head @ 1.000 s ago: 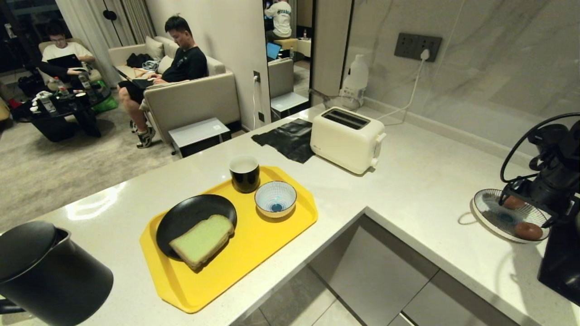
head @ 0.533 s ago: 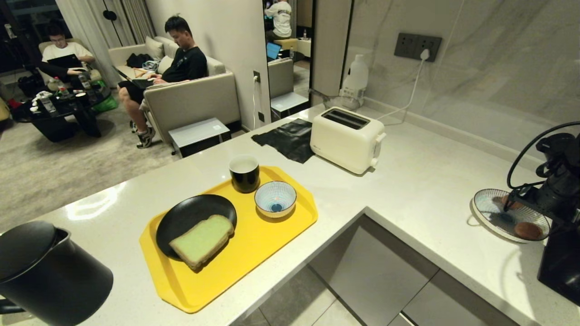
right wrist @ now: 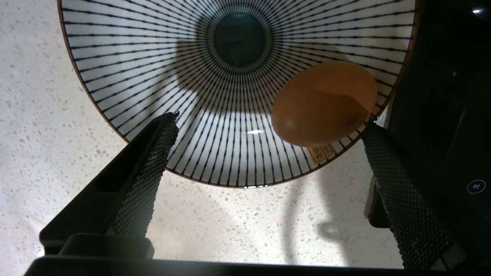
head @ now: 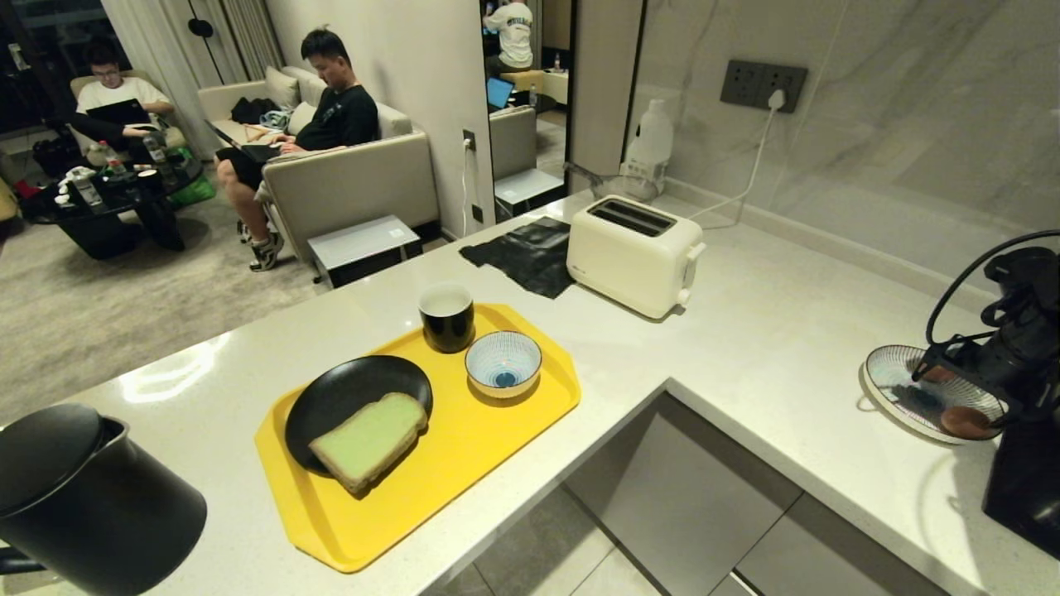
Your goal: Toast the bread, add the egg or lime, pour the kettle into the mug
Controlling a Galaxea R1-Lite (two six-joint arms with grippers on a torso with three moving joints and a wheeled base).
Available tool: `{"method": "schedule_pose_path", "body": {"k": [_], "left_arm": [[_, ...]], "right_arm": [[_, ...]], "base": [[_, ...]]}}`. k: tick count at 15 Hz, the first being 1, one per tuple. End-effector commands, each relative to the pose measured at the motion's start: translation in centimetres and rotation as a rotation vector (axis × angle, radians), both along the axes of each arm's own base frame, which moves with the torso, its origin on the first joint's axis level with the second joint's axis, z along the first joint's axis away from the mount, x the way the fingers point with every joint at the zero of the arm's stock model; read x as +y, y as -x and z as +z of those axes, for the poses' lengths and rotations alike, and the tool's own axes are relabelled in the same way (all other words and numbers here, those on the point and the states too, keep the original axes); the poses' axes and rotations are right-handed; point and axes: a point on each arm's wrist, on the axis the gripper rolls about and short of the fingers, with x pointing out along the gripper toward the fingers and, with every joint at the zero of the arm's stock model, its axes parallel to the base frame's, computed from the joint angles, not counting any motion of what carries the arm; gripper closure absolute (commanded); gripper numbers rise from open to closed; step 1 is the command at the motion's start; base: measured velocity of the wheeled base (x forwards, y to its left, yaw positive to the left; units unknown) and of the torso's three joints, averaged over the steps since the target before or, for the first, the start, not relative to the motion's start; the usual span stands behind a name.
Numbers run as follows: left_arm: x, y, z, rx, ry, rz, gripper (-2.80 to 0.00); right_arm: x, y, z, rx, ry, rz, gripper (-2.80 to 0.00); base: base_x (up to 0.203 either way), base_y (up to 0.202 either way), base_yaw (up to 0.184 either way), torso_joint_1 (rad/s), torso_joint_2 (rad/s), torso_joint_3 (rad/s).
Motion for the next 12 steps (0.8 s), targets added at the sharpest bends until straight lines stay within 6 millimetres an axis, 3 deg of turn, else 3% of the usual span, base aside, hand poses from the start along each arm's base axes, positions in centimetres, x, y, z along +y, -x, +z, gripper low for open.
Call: {"method": "schedule_pose_path", "body": {"k": [1,12], "left_arm": [[0.0,0.0,0.0,-0.003,0.0,0.0,0.0],[0.0,0.0,0.0,-0.003,0.0,0.0,0.0]], "right_arm": [[-0.1,-0.1,-0.7,0.018,-0.005,0.004,-2.8],[-0.9,-1.7,-2.2,-0.039,0.049,0.054,-2.8]], "base": [[0.0,0.0,0.0,0.0,0.0,0.0],[0.0,0.0,0.0,0.0,0.0,0.0]]}}
